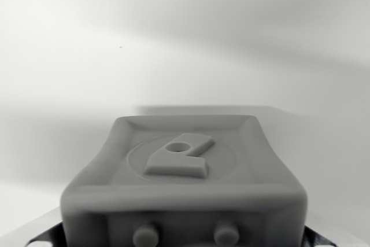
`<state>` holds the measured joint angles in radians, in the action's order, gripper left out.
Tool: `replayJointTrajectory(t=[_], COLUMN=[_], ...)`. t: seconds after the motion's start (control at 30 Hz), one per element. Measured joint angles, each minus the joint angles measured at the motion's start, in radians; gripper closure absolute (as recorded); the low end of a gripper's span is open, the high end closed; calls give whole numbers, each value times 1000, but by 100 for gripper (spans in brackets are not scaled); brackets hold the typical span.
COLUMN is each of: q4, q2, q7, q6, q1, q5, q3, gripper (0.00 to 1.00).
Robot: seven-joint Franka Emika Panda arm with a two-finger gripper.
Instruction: Destack cube
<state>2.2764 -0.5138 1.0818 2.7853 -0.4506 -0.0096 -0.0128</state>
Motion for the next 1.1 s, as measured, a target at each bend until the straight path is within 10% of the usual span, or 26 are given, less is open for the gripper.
replayJointTrajectory(t=[0.5, 0.53, 1.1], q4=[-11, -11, -11], q2=[-33, -33, -34], q7=[0, 0, 0], q6=[23, 23, 23], q1=[-2, -2, -3], q5=[0, 0, 0], q3=[2, 2, 2], gripper=[100, 0, 0])
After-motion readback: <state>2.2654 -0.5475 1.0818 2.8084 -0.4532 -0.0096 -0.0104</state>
